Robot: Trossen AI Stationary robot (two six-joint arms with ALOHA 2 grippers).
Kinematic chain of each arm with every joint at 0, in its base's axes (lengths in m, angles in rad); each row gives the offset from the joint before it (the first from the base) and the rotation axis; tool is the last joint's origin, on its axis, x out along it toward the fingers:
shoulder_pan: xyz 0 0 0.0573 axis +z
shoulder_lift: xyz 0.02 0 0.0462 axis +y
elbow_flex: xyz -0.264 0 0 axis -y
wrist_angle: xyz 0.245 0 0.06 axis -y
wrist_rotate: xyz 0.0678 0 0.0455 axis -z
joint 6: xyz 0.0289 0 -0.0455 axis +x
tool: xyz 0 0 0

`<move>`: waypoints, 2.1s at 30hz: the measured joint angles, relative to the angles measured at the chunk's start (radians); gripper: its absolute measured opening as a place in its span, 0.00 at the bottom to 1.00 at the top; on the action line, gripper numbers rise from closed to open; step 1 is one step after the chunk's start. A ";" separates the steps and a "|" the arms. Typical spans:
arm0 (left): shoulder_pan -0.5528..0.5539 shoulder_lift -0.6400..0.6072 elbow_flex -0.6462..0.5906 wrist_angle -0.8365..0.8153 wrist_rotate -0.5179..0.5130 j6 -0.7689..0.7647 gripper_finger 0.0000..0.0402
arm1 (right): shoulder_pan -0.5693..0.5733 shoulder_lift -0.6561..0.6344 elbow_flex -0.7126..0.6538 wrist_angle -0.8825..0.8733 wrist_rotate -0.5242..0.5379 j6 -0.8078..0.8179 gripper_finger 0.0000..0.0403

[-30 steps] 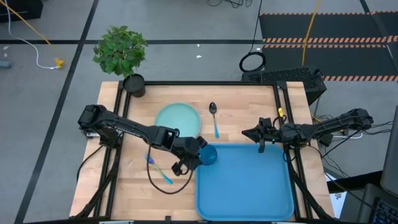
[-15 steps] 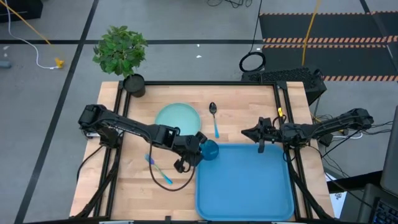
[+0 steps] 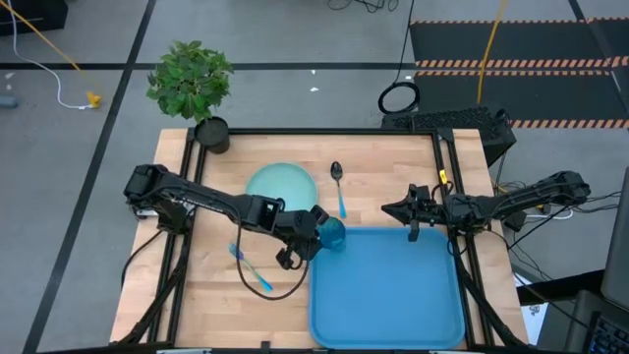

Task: Pick and place plate/cup/fork/spoon on tray
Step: Put the glass cup into the food tray, then put the plate into the food tray

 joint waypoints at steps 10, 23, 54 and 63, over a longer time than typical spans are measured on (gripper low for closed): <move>0.015 -0.032 0.001 -0.025 0.000 0.060 0.06 | 0.000 0.000 0.001 0.000 -0.003 0.000 0.00; 0.008 -0.050 0.001 -0.100 0.072 0.014 0.10 | 0.005 0.015 0.001 0.007 -0.005 0.001 0.00; -0.046 -0.196 0.000 -0.097 -0.060 -0.234 0.12 | 0.027 0.019 0.001 0.015 -0.029 0.031 0.00; -0.044 -0.285 -0.064 -0.326 -0.061 -0.531 0.12 | 0.045 0.035 0.003 0.128 -0.029 0.021 0.00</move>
